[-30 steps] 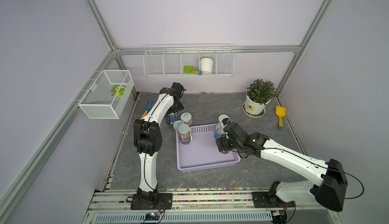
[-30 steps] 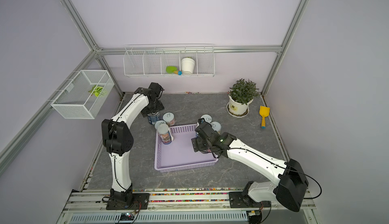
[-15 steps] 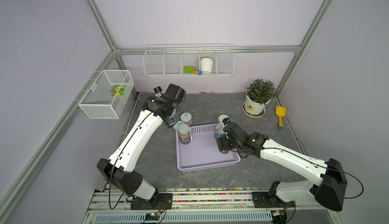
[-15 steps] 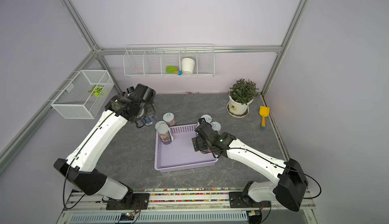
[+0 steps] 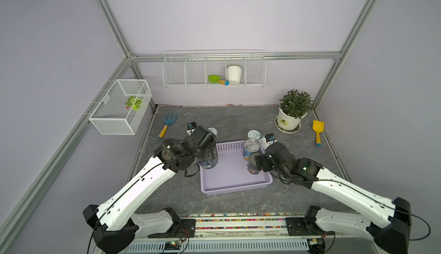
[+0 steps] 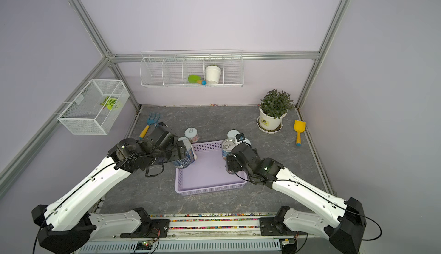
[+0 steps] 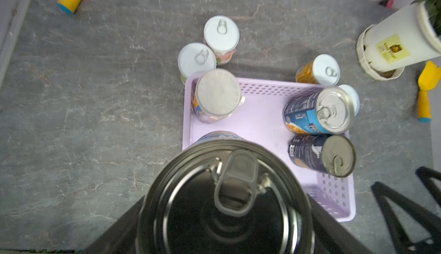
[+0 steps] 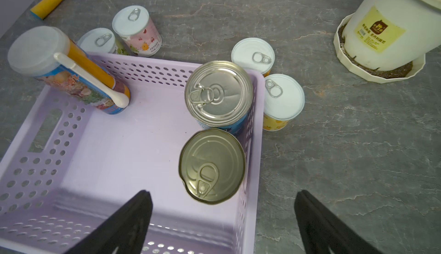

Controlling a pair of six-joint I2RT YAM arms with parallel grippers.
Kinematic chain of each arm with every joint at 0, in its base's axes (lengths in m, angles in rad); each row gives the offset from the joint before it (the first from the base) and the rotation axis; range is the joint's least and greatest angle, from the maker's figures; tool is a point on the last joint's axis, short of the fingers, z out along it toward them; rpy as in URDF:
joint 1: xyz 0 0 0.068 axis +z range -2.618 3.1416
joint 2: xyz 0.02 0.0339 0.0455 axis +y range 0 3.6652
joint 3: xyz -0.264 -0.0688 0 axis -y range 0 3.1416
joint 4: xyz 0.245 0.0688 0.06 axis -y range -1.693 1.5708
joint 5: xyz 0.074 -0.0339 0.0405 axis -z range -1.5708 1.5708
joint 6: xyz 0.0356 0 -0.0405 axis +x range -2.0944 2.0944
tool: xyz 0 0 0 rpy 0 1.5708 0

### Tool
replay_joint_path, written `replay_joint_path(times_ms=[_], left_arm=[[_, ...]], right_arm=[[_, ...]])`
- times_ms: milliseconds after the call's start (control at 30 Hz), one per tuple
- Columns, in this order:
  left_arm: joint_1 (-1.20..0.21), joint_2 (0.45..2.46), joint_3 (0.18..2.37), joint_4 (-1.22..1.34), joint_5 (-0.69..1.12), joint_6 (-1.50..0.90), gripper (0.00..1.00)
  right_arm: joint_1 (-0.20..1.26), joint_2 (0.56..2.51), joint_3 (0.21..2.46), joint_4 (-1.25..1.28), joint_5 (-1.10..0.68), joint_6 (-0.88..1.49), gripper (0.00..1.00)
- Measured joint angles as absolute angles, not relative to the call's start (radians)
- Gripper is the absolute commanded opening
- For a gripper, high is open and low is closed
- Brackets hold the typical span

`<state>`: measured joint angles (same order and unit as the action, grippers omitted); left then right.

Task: Put the canned food in the basket
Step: Place the canned food in the basket, then adjust the canned food in the basket.

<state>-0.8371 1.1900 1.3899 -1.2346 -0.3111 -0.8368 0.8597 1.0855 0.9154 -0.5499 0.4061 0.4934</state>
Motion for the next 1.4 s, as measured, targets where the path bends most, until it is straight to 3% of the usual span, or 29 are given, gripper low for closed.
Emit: replay_joint_path(times_ms=[400, 967, 1400], left_arm=[[-0.837, 1.246, 1.238, -1.044, -0.223, -0.825, 0.81], [-0.810, 1.459, 1.179, -0.965, -0.315, -0.834, 0.82], [-0.751, 1.473, 1.089, -0.862, -0.290, -0.832, 0.86]], right_arm=[[0.847, 0.975, 0.855, -0.533, 0.510, 0.536, 0.97], [0.788, 0.975, 0.847, -0.533, 0.546, 0.610, 0.98], [0.675, 0.994, 0.825, -0.516, 0.548, 0.632, 0.98]])
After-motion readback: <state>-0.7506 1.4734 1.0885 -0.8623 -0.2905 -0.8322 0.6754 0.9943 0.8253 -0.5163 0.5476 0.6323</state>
